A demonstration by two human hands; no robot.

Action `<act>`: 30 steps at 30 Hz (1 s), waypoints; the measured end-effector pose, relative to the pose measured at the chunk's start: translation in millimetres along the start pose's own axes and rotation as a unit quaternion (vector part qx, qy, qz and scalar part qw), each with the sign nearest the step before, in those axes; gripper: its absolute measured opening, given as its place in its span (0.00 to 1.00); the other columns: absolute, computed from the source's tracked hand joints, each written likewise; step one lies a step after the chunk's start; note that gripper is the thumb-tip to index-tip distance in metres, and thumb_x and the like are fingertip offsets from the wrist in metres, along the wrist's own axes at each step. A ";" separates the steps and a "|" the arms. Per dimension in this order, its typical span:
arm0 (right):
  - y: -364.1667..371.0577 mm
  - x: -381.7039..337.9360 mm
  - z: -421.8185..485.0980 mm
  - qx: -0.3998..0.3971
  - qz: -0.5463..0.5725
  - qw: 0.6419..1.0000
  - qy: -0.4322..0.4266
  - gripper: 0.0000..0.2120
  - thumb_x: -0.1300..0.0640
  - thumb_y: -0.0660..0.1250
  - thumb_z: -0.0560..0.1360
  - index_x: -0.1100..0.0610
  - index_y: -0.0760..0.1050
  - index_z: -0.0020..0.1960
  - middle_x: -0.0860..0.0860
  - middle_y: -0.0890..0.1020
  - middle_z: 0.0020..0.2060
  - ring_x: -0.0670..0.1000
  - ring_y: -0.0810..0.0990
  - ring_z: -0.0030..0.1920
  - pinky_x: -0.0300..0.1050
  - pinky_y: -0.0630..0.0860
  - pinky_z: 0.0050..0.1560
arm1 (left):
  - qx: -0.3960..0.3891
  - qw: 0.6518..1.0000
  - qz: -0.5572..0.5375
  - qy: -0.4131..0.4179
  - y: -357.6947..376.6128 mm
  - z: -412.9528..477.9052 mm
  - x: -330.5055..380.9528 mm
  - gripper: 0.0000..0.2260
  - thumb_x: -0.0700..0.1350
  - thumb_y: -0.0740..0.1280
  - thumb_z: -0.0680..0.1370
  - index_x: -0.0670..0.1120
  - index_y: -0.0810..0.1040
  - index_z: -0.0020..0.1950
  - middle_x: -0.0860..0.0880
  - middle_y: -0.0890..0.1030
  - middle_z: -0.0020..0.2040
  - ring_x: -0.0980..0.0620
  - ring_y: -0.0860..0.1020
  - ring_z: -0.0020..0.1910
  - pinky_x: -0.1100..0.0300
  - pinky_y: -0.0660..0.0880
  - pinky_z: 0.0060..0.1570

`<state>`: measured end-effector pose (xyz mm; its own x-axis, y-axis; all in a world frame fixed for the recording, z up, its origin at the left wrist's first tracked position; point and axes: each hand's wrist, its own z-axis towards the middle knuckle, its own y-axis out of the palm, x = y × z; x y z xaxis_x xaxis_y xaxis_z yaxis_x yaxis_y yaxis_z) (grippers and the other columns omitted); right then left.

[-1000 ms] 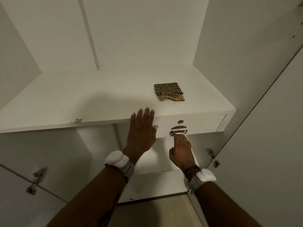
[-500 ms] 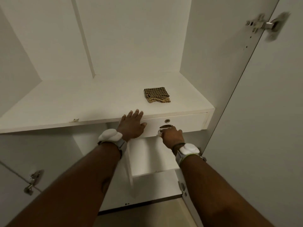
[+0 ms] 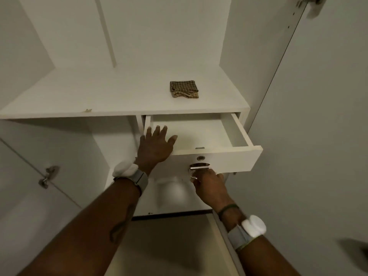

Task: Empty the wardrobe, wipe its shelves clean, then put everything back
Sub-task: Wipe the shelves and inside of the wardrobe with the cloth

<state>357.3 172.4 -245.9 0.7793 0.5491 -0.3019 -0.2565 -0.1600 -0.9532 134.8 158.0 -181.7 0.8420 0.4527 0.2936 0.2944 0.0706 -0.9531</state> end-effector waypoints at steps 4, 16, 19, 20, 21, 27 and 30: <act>-52.0 -4.7 -40.6 0.144 0.101 0.984 -0.034 0.10 0.55 0.62 0.81 0.51 0.82 0.50 0.47 0.84 0.44 0.51 0.81 0.45 0.47 0.74 0.51 | -0.042 0.999 0.019 -0.004 2.4 -36.6 2.2 0.29 0.65 0.47 0.83 0.54 0.63 0.80 0.49 0.61 0.81 0.44 0.47 0.82 0.40 0.45 0.78; -96.2 29.2 16.1 -0.058 0.060 0.997 0.005 0.15 0.48 0.62 0.80 0.56 0.80 0.59 0.54 0.82 0.57 0.56 0.78 0.59 0.47 0.72 0.56 | -0.082 0.986 0.146 0.014 4.1 -90.7 9.4 0.23 0.58 0.47 0.85 0.54 0.68 0.77 0.41 0.65 0.77 0.36 0.49 0.80 0.33 0.51 0.76; -98.4 27.7 -2.2 -0.089 0.069 0.993 0.021 0.19 0.45 0.63 0.80 0.56 0.78 0.64 0.54 0.79 0.63 0.56 0.76 0.63 0.46 0.70 0.59 | -0.089 0.993 0.081 -0.018 4.8 -103.7 11.2 0.26 0.64 0.51 0.83 0.53 0.71 0.75 0.45 0.63 0.79 0.42 0.46 0.81 0.39 0.46 0.77; -98.1 27.3 -9.7 -0.095 0.066 0.993 0.021 0.20 0.45 0.63 0.81 0.57 0.77 0.65 0.55 0.78 0.64 0.56 0.76 0.64 0.46 0.70 0.60 | -0.092 0.993 0.070 -0.028 5.9 -109.7 12.1 0.27 0.65 0.53 0.82 0.53 0.71 0.75 0.46 0.62 0.80 0.44 0.46 0.81 0.41 0.45 0.77; -97.9 26.8 -18.3 -0.100 0.064 0.993 0.019 0.20 0.45 0.63 0.81 0.57 0.76 0.66 0.55 0.78 0.65 0.56 0.75 0.64 0.46 0.70 0.61 | -0.098 0.992 0.067 -0.039 6.6 -116.4 12.6 0.28 0.66 0.55 0.82 0.52 0.70 0.76 0.46 0.60 0.81 0.45 0.45 0.81 0.42 0.44 0.77; -88.1 29.6 -57.7 -0.132 0.060 0.989 0.035 0.24 0.41 0.62 0.81 0.56 0.73 0.70 0.55 0.76 0.68 0.58 0.73 0.67 0.51 0.70 0.66 | -0.051 0.993 0.099 -0.047 7.4 -124.3 20.5 0.33 0.64 0.63 0.79 0.48 0.65 0.78 0.43 0.59 0.80 0.39 0.51 0.80 0.44 0.53 0.76; -82.5 32.4 -70.7 -0.151 0.055 0.986 0.046 0.26 0.40 0.62 0.80 0.56 0.72 0.70 0.55 0.75 0.69 0.59 0.72 0.68 0.53 0.71 0.67 | -0.024 0.992 0.107 -0.063 9.5 -107.9 18.6 0.31 0.62 0.62 0.80 0.46 0.65 0.77 0.41 0.59 0.79 0.36 0.52 0.79 0.42 0.54 0.76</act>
<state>444.1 145.4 -178.2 0.8083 0.4405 -0.3906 -0.1717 -0.4583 -0.8721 202.1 71.2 -177.4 0.8253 0.5603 0.0711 0.1391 -0.0797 -0.9871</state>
